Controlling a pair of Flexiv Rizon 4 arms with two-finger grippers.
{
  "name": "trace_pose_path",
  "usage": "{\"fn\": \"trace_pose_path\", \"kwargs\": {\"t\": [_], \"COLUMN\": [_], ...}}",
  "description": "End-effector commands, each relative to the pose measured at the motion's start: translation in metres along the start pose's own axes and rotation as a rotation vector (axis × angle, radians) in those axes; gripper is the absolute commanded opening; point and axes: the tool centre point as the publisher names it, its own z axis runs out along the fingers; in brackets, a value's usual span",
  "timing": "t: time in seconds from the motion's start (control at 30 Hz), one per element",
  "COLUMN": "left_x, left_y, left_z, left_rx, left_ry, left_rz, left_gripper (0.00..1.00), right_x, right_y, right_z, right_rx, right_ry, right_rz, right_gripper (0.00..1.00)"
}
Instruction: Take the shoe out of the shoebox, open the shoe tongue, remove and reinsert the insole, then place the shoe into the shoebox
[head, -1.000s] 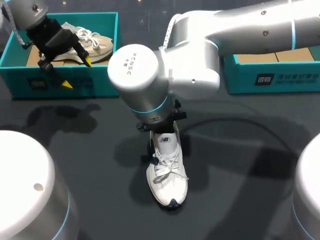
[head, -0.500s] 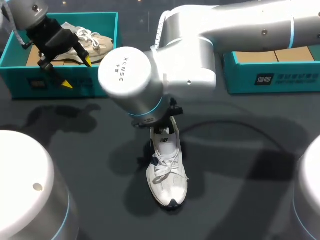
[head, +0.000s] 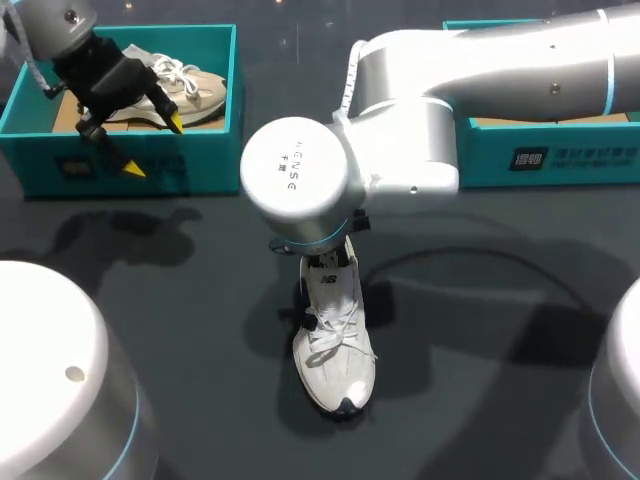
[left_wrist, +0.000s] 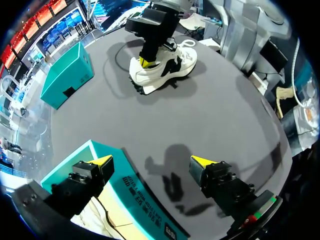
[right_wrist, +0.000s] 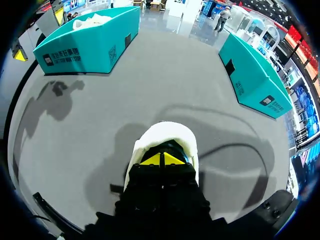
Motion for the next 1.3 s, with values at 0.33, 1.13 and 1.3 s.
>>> {"fn": "trace_pose_path", "kwargs": {"t": [0.33,1.13,1.3], "left_x": [0.000,0.000,0.000], "left_y": [0.000,0.000,0.000], "left_z": [0.000,0.000,0.000], "left_rx": [-0.002,-0.002,-0.002], "left_ry": [0.001,0.001,0.001], "left_rz": [0.000,0.000,0.000], "left_gripper": [1.00,1.00,1.00], "right_x": [-0.003,0.006,0.002], "right_y": [0.001,-0.015,-0.009], "right_z": [-0.009,0.045,0.013], "right_rx": [-0.036,0.109,0.048], "right_ry": [-0.032,-0.033,-0.122], "right_rz": [-0.009,-0.118,-0.136], "right_gripper": [0.00,0.00,0.00]}}
